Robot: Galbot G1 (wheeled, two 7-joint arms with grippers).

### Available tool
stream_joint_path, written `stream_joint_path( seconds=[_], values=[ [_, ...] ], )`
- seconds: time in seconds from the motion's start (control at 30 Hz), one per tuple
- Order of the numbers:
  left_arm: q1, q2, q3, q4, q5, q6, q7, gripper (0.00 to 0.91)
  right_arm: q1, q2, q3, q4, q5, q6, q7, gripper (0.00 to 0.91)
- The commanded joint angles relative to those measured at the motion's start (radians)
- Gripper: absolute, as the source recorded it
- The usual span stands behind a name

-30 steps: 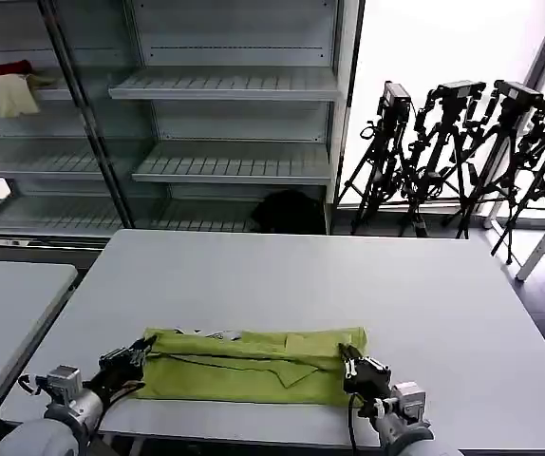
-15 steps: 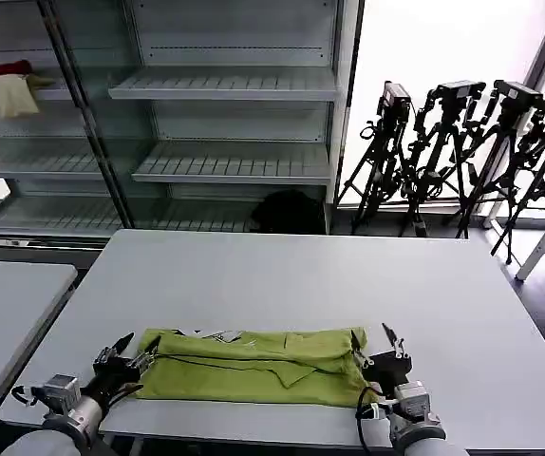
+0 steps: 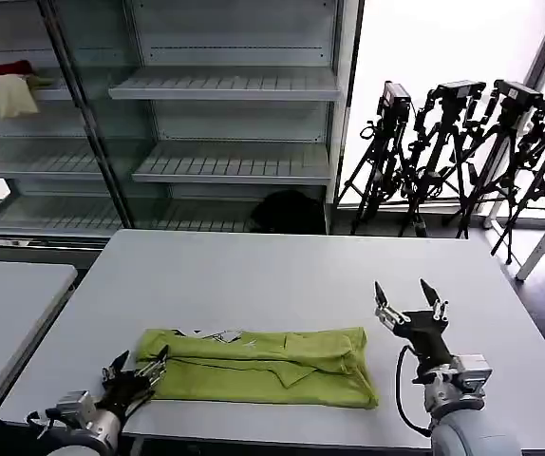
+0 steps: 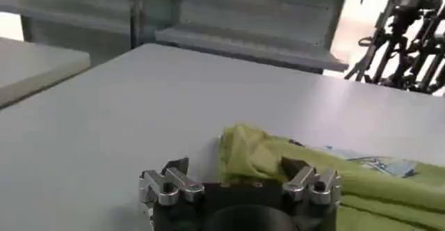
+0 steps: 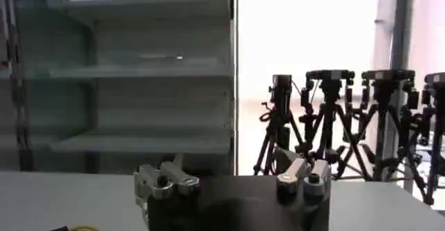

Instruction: Fold and organize the clothes.

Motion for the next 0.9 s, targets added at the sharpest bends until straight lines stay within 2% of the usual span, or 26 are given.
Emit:
stream_joint_path(
  seconds=[0.03,0.1,0.13,0.17,0.3,0.47,0.67,0.73,0.9],
  values=[
    [0.016,-0.047,0.012,0.022,-0.029,-0.019,-0.042,0.453,0.028,0.0,0.045,0.01,0.08,0.025,-0.006,0.907],
    [0.021,-0.048,0.014,0.024,-0.026,-0.033,-0.033,0.191,0.03,0.0,0.047,0.01,0.079,0.022,-0.004,0.907],
    [0.022,-0.049,0.017,0.025,-0.025,-0.04,-0.033,0.131,0.032,0.001,0.047,0.01,0.08,0.018,-0.001,0.907],
    [0.023,-0.051,0.02,0.028,-0.02,-0.048,-0.027,0.01,0.033,0.001,0.048,0.011,0.08,0.016,0.0,0.907],
    [0.027,-0.055,0.03,0.032,-0.003,-0.064,-0.013,0.01,0.036,0.0,0.05,0.012,0.078,0.007,0.001,0.907],
    [0.026,-0.06,0.042,0.046,0.028,-0.129,0.004,0.0,0.039,-0.006,0.054,0.016,0.075,-0.005,0.004,0.907],
    [0.007,-0.062,0.036,0.065,0.069,-0.298,0.002,0.0,0.035,-0.009,0.057,0.014,0.07,-0.011,0.006,0.907],
    [0.001,-0.058,0.011,0.052,0.091,-0.349,0.007,0.0,0.034,-0.009,0.057,0.011,0.07,-0.011,0.006,0.907],
    [0.005,-0.01,-0.101,0.001,0.201,-0.368,0.052,0.0,0.037,-0.013,0.062,0.006,0.071,-0.011,0.006,0.907]
  ],
)
